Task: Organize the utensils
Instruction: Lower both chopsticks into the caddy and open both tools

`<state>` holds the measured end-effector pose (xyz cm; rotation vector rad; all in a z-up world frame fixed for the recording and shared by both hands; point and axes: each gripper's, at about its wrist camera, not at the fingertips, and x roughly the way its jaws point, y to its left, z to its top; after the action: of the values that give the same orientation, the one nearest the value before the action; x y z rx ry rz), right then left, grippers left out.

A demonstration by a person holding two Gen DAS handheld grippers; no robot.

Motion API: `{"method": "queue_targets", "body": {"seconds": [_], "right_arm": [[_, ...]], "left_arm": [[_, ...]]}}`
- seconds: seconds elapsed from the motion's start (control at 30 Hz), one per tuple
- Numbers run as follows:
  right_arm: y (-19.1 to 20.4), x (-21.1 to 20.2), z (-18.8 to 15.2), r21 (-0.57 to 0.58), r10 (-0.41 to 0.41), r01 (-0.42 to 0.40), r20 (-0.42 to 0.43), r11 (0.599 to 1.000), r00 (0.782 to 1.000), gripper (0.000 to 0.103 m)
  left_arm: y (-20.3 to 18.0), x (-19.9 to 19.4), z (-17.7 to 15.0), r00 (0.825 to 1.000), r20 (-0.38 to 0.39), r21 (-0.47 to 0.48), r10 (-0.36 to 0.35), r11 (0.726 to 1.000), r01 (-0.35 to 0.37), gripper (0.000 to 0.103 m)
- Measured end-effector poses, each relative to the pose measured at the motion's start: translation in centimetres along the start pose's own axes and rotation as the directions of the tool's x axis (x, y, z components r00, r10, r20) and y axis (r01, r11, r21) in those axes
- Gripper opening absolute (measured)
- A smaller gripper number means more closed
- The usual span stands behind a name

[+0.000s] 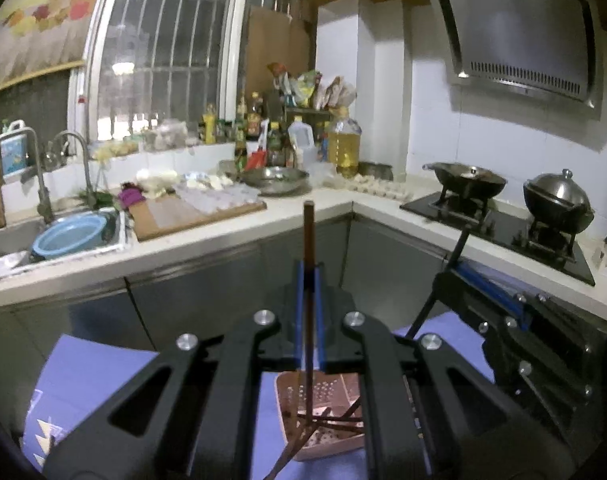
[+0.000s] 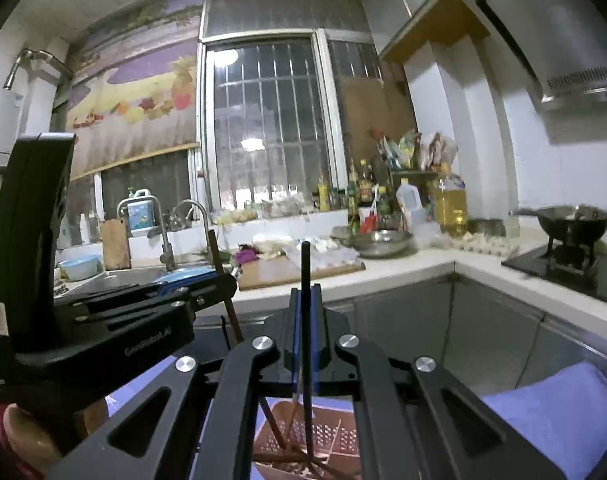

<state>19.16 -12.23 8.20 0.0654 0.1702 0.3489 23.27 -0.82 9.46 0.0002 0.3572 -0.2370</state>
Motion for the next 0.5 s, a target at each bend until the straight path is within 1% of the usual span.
{"method": "queue_targets", "body": {"seconds": [0.17, 0.3, 0.37, 0.5], "right_arm": [[0.1, 0.3, -1.2, -0.005, 0.006, -0.006, -0.031, 1.0, 0.999, 0.005], [0.4, 0.4, -2.0, -0.006, 0.004, -0.004, -0.066, 1.0, 0.998, 0.005], [0.5, 0.6, -2.3, -0.007, 0.008, -0.009, -0.093, 1.0, 0.996, 0.005], [0.9, 1.1, -3.3, -0.003, 0.019, -0.02, -0.195, 1.0, 0.981, 0.005]], "left_arm": [[-0.2, 1.6, -1.7, 0.999, -0.045, -0.004, -0.014, 1.0, 0.014, 0.004], [-0.5, 2.3, -3.1, 0.996, -0.088, 0.006, -0.006, 1.0, 0.007, 0.005], [-0.8, 2.5, -4.0, 0.993, -0.114, 0.012, 0.009, 1.0, -0.007, 0.005], [-0.7, 2.8, -5.5, 0.985, -0.167, 0.012, 0.041, 0.999, -0.04, 0.005]]}}
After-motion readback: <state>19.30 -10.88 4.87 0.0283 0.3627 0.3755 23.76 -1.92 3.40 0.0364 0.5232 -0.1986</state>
